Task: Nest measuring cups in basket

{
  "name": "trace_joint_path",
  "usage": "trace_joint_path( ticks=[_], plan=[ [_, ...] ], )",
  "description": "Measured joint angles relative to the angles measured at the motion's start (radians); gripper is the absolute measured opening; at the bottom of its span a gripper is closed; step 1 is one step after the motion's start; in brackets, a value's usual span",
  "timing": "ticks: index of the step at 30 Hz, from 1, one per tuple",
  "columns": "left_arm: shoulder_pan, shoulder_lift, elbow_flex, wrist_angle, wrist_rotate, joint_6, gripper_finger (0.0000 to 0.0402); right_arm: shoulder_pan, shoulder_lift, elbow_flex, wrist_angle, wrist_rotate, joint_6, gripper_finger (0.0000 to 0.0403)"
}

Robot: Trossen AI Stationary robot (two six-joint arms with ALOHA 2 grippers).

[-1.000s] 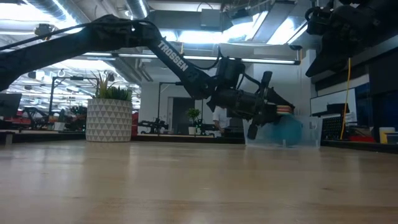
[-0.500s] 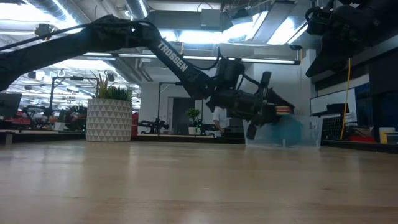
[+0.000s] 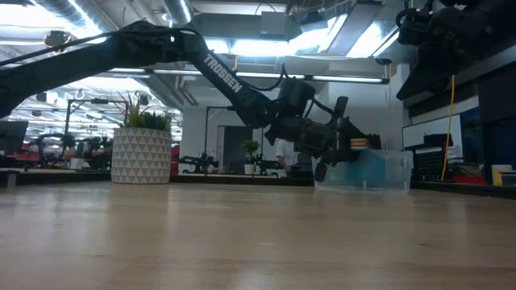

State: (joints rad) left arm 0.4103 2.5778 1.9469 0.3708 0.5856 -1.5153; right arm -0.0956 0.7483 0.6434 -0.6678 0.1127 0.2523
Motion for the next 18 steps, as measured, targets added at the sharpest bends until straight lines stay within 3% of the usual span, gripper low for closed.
trace_joint_path(
  ticks=[10,18],
  plan=[
    [0.0,0.0,0.0,-0.007,-0.002,0.053,0.0149,0.0,0.0,0.0,0.0,0.0,-0.002,0.0012],
    [0.002,-0.01,0.001,-0.103,0.004,0.115,0.0149,0.0,0.0,0.0,-0.003,0.0,-0.003,0.0012]
  ],
)
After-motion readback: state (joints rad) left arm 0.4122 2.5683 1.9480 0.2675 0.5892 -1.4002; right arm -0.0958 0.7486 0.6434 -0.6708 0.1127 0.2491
